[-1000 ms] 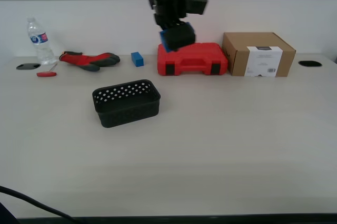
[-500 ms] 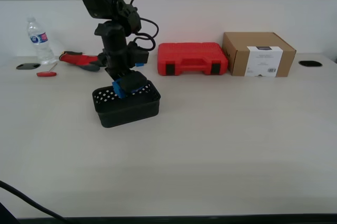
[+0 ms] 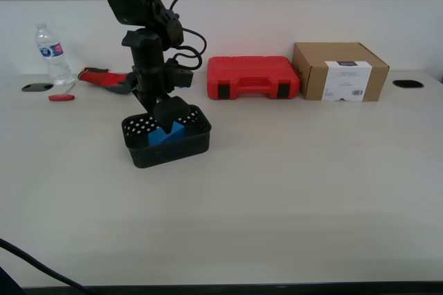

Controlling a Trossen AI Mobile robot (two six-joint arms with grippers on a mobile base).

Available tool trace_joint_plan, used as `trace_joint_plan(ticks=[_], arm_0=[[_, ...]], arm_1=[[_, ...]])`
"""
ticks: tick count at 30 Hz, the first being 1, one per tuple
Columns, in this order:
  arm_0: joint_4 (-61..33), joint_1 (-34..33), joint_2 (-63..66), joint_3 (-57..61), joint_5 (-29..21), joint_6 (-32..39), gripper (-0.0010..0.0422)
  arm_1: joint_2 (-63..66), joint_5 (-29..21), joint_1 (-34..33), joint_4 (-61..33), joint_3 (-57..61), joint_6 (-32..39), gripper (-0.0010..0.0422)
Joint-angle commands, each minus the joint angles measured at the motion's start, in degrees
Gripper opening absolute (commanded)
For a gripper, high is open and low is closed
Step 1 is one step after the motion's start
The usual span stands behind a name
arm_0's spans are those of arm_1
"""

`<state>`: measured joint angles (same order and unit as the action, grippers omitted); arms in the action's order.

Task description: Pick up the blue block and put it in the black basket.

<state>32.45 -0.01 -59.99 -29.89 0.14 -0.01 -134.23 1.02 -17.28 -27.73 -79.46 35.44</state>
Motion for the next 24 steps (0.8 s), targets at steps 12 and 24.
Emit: trace_joint_plan(ticks=[12,24], arm_0=[[0.04,0.07,-0.02,-0.11,0.0,0.02,0.0],[0.04,0.07,-0.02,-0.11,0.0,0.02,0.0]], arm_1=[[4.79,0.02,-0.04,0.42,-2.34,-1.33,-0.0001],[4.79,0.02,-0.04,0.46,-2.19,-0.92,-0.0001]])
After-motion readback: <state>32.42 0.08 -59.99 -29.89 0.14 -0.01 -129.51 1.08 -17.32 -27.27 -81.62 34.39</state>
